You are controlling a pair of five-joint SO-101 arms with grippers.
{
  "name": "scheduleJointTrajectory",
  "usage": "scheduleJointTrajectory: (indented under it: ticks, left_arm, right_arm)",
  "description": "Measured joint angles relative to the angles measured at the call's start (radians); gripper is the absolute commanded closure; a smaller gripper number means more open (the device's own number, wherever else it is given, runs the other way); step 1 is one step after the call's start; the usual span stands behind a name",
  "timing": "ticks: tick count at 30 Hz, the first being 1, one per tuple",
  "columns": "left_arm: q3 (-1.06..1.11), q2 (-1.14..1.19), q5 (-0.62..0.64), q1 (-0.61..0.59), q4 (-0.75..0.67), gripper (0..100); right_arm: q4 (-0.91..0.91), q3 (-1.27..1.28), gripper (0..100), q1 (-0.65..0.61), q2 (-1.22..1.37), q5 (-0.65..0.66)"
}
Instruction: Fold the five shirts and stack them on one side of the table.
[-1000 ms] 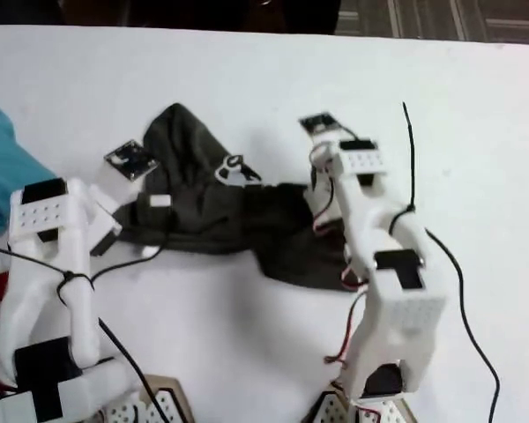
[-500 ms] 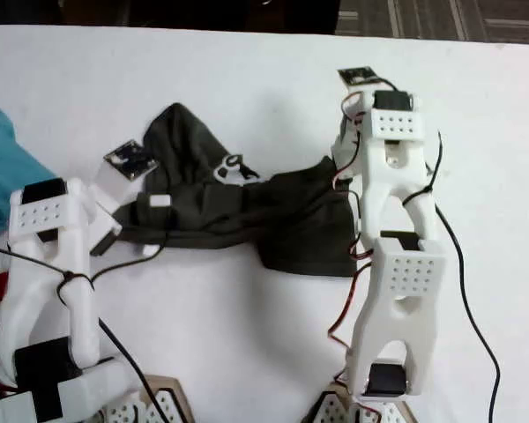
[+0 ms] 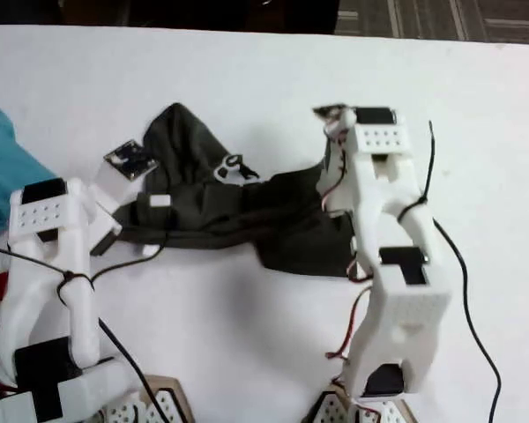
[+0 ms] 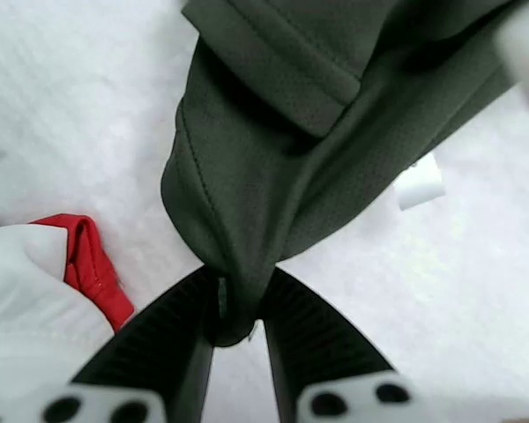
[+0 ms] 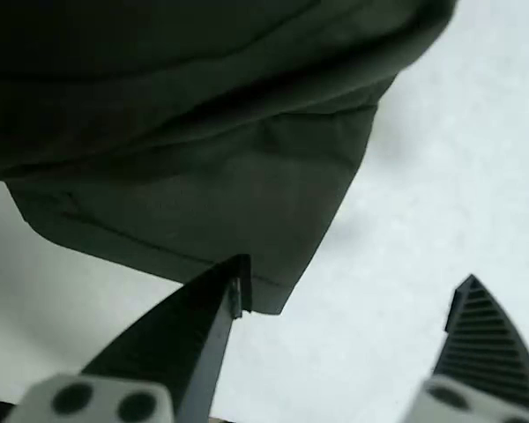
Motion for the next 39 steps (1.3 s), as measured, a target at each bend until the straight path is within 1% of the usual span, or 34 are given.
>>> scheduleJointTrajectory:
  ticks: [6, 9, 12, 20, 27, 32, 34, 39]
  left_arm:
    - [0.000, 0.000, 0.000, 0.000, 0.000, 97]
    - [0.000, 0.000, 0.000, 0.000, 0.000, 97]
    - [0.000, 0.000, 0.000, 0.000, 0.000, 97]
    - [0.000, 0.000, 0.000, 0.000, 0.000, 97]
    - [0.000, 0.000, 0.000, 0.000, 0.000, 97]
    - [0.000, 0.000, 0.000, 0.000, 0.000, 97]
    - [0.000, 0.000, 0.000, 0.000, 0.000, 97]
    - [0.000, 0.000, 0.000, 0.000, 0.000, 97]
  right_arm:
    - [-0.249, 0.359, 65.4, -0.064, -0.150, -0.002]
    - [-0.327, 0.443, 65.3, -0.098, -0.153, -0.008]
    - [-0.356, 0.465, 65.2, -0.115, -0.143, -0.040]
    - [-0.358, 0.462, 65.3, -0.117, -0.112, -0.049]
    - [-0.301, 0.517, 65.4, -0.117, -0.195, -0.031]
    - [-0.299, 0.566, 65.3, -0.117, -0.216, -0.012]
    - [-0.315, 0.571, 65.3, -0.129, -0.216, -0.012]
    - [-0.348, 0.572, 67.0, -0.210, -0.184, -0.012]
